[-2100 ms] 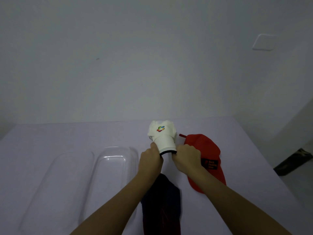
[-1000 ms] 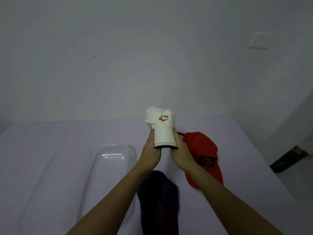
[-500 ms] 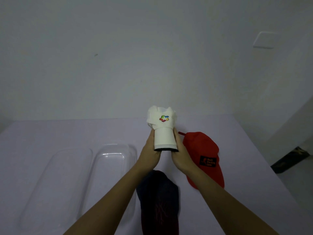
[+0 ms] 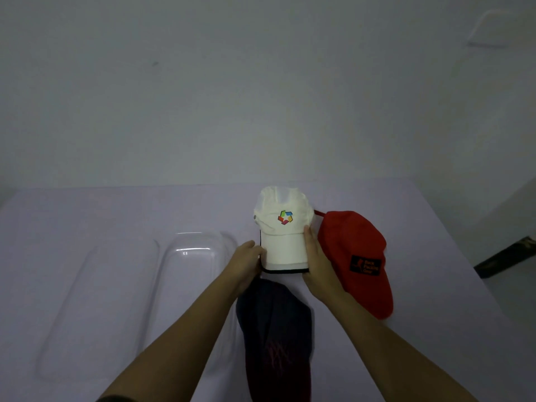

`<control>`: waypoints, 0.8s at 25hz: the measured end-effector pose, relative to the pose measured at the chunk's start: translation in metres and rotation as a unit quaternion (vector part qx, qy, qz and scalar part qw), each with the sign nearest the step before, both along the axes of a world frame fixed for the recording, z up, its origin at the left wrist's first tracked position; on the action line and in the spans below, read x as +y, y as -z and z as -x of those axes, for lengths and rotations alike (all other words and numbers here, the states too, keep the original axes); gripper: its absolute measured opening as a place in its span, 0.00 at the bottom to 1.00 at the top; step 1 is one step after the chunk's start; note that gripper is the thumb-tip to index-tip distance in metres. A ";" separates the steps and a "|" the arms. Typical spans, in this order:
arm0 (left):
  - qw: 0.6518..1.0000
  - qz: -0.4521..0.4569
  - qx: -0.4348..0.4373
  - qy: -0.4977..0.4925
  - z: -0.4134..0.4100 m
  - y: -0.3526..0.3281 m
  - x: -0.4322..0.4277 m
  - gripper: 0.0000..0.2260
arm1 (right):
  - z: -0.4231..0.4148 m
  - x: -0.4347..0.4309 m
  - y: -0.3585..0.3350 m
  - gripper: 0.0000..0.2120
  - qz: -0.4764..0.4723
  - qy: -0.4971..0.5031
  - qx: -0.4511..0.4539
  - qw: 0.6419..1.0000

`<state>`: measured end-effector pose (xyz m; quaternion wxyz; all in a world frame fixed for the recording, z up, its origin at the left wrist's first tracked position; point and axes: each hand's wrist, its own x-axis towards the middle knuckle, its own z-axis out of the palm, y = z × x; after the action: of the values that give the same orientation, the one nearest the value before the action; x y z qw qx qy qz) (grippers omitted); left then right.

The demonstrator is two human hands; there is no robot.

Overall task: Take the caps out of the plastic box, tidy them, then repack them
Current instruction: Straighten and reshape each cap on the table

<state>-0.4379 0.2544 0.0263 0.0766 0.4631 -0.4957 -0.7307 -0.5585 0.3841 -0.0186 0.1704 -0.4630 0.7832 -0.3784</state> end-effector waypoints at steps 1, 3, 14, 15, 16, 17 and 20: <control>1.000 0.015 -0.007 0.016 0.002 0.001 -0.003 0.07 | 0.002 -0.004 0.008 0.34 -0.005 -0.001 0.006 1.000; 0.999 0.025 -0.008 0.026 0.010 0.011 -0.013 0.09 | 0.008 -0.015 0.020 0.36 -0.022 0.012 0.031 0.999; 0.988 0.086 -0.114 0.050 0.035 0.078 -0.050 0.16 | 0.029 -0.048 0.078 0.43 -0.135 -0.064 0.068 0.986; 0.986 0.097 -0.122 0.051 0.034 0.077 -0.050 0.15 | 0.029 -0.047 0.081 0.42 -0.132 -0.069 0.062 0.987; 0.984 0.110 -0.127 0.054 0.033 0.076 -0.050 0.14 | 0.029 -0.047 0.082 0.42 -0.134 -0.075 0.052 0.987; 0.981 0.125 -0.135 0.056 0.033 0.074 -0.050 0.17 | 0.029 -0.047 0.081 0.43 -0.143 -0.082 0.042 0.985; 0.966 0.201 -0.157 0.051 0.034 0.057 -0.043 0.23 | 0.028 -0.042 0.067 0.47 -0.192 -0.092 0.052 0.976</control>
<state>-0.4719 0.2117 -0.0304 0.0521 0.5213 -0.6610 -0.5373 -0.5863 0.3421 -0.0858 0.2490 -0.5106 0.8032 -0.1797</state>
